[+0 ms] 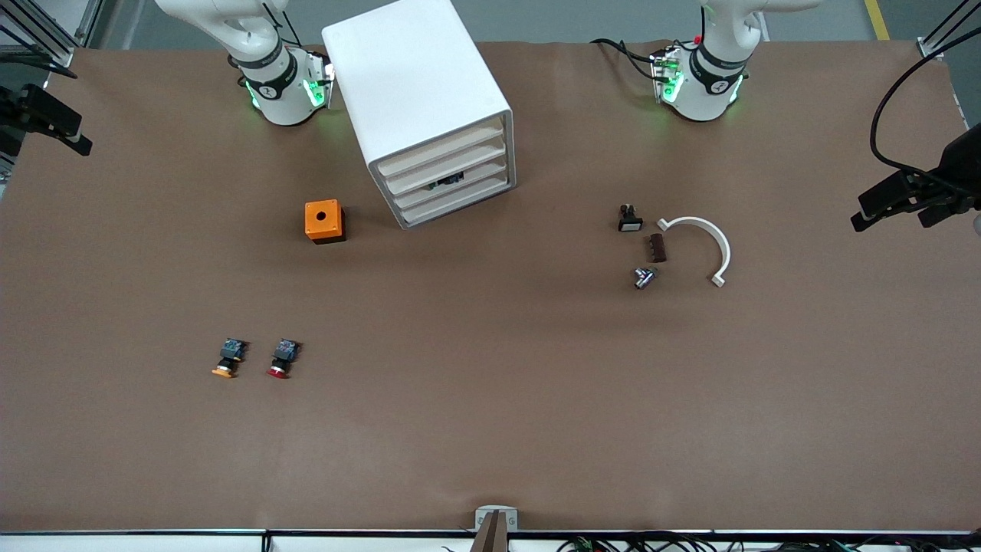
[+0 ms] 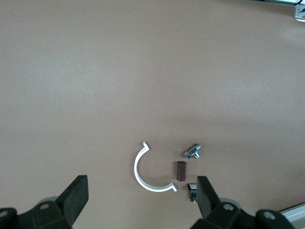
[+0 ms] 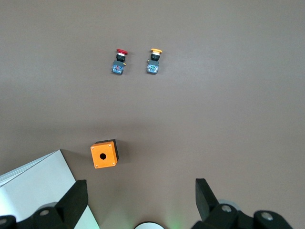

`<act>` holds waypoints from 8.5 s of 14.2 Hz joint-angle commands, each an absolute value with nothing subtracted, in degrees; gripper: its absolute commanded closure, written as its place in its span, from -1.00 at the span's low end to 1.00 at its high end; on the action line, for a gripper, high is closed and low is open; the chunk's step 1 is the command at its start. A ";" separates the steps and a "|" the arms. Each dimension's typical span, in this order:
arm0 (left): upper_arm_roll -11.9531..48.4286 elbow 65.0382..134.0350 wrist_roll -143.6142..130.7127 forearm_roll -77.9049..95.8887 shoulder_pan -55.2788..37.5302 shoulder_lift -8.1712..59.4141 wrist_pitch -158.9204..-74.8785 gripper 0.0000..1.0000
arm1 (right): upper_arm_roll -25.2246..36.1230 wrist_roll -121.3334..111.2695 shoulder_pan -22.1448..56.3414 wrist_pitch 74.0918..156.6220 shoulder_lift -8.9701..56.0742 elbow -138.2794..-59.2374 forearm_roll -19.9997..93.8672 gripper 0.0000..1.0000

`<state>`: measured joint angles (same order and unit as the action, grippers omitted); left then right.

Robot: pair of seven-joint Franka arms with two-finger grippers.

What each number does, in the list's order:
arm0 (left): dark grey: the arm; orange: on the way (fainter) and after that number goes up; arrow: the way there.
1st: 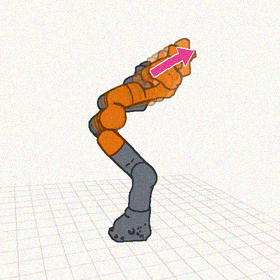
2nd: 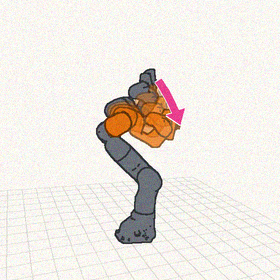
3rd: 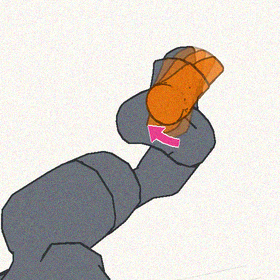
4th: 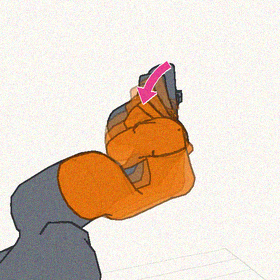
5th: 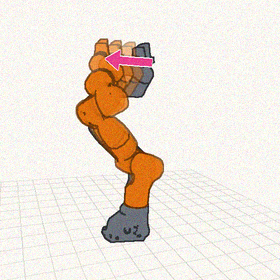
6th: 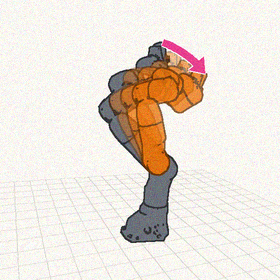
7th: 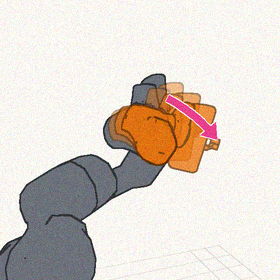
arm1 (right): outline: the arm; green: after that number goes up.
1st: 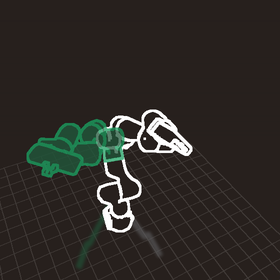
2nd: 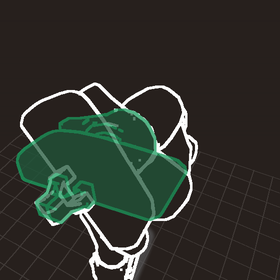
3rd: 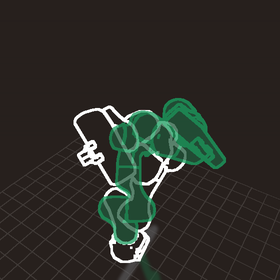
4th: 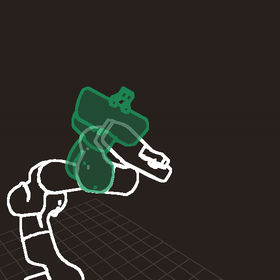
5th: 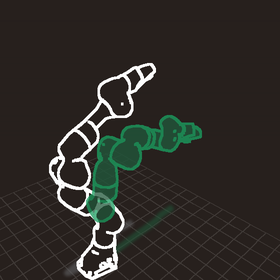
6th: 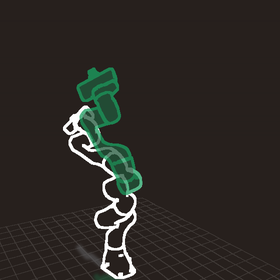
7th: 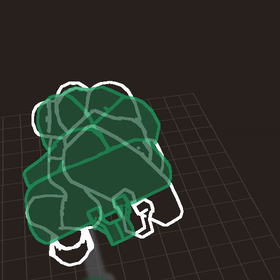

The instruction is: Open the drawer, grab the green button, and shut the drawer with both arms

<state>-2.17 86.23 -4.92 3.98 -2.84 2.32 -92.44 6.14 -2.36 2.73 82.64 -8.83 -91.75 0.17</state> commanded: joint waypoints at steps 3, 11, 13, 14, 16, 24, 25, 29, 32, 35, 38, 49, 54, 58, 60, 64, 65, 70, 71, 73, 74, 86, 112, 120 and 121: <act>-1.76 85.69 -5.63 2.64 -2.64 1.93 -91.49 -0.99 | 6.15 -1.93 3.08 82.88 -9.76 -92.20 -0.88 -1.00; -2.29 86.05 -5.89 2.73 -1.58 6.40 -91.32 -0.99 | 6.15 -1.93 2.99 82.79 -9.76 -92.20 -0.88 -1.00; -2.20 86.22 -5.89 2.73 -2.37 10.08 -91.23 -0.99 | 6.15 -1.93 2.99 82.79 -9.76 -92.20 -0.79 -1.00; -1.85 86.22 -5.89 2.72 -2.63 12.80 -91.14 -0.99 | 6.15 -1.93 3.08 82.71 -9.76 -92.20 -0.88 -1.00; -1.32 86.31 -7.63 2.72 -4.91 16.24 -91.05 -0.99 | 6.15 -1.93 3.08 82.71 -9.76 -92.20 -0.88 -1.00; 1.14 81.40 -39.94 16.58 -17.91 28.55 -91.14 -0.99 | 6.24 -1.93 2.73 82.79 -9.67 -92.02 -0.88 -1.00; 1.14 79.82 -46.78 19.57 -19.67 30.39 -91.14 -0.99 | 6.24 -1.93 2.64 82.79 -9.67 -92.02 -0.97 -1.00; 1.23 77.26 -75.16 31.53 -23.37 38.13 -91.32 -0.99 | 6.33 -1.93 2.64 82.79 -9.58 -92.02 -1.23 -1.00; 1.49 75.69 -91.97 40.57 -24.87 41.73 -91.14 -0.99 | 6.33 -1.93 2.64 82.79 -9.58 -92.02 -1.41 -1.00; 4.91 75.50 -104.72 44.56 -24.96 45.60 -88.87 -0.99 | 6.33 -1.93 2.72 82.88 -9.58 -92.02 -1.75 -1.00; 8.52 75.41 -116.68 47.18 -24.70 49.82 -87.63 -0.99 | 6.24 -1.93 2.81 82.88 -9.58 -92.02 -2.46 -1.00; 10.81 76.02 -129.73 57.48 -27.68 59.68 -83.85 -0.14 | 6.24 -1.49 3.16 82.27 -6.07 -89.03 -2.72 -1.00; 10.72 77.69 -128.50 57.13 -31.37 59.85 -80.95 -0.02 | 6.24 -1.84 3.08 82.62 0.94 -88.95 -2.90 -1.00; 10.72 78.31 -128.67 56.52 -33.40 60.47 -79.72 0.09 | 6.42 -2.99 1.06 85.07 5.96 -88.77 -2.90 -1.00; 10.72 78.40 -128.67 55.99 -33.66 60.56 -79.72 0.25 | 6.50 -3.08 0.62 86.13 8.08 -88.77 -3.16 -1.00; 10.72 78.40 -129.02 55.02 -34.28 60.91 -78.84 0.66 | 6.07 5.58 2.80 85.96 8.17 -88.86 -3.61 -1.00; 10.72 78.40 -129.11 55.02 -34.19 60.91 -78.92 0.73 | 5.98 11.45 4.81 85.43 8.17 -89.03 -3.43 -1.00; 10.55 78.05 -130.52 55.11 -34.02 61.00 -78.93 0.94 | 5.89 35.99 14.74 86.74 8.09 -90.70 0.96 -1.00; 10.29 78.05 -130.52 55.37 -33.93 61.00 -78.93 0.94 | 5.89 40.30 17.29 89.36 8.00 -93.40 0.97 -1.00; 10.11 77.96 -130.52 55.81 -33.49 61.00 -78.93 0.94 | 5.89 48.21 22.12 95.86 7.47 -98.94 1.05 -1.00; 10.02 77.87 -130.52 55.90 -32.79 61.08 -79.01 0.93 | 5.89 51.65 23.98 97.98 7.64 -99.83 1.05 -1.00; 9.93 77.43 -130.69 60.90 -22.33 61.61 -85.60 0.83 | 5.89 80.40 41.91 111.95 16.25 -99.93 3.87 -1.00; 3.96 67.15 -65.67 42.38 -23.11 51.95 -102.90 -0.99 | 5.89 100.90 53.52 126.04 31.29 -97.65 3.96 -0.83; 4.22 67.50 -59.77 24.28 -27.51 49.31 -113.63 -0.99 | 5.89 99.06 53.26 125.77 31.20 -97.21 3.96 0.66; 4.22 67.59 -59.94 22.69 -28.21 49.22 -114.60 -0.99 | 5.89 97.83 53.09 125.08 31.11 -96.60 3.96 0.92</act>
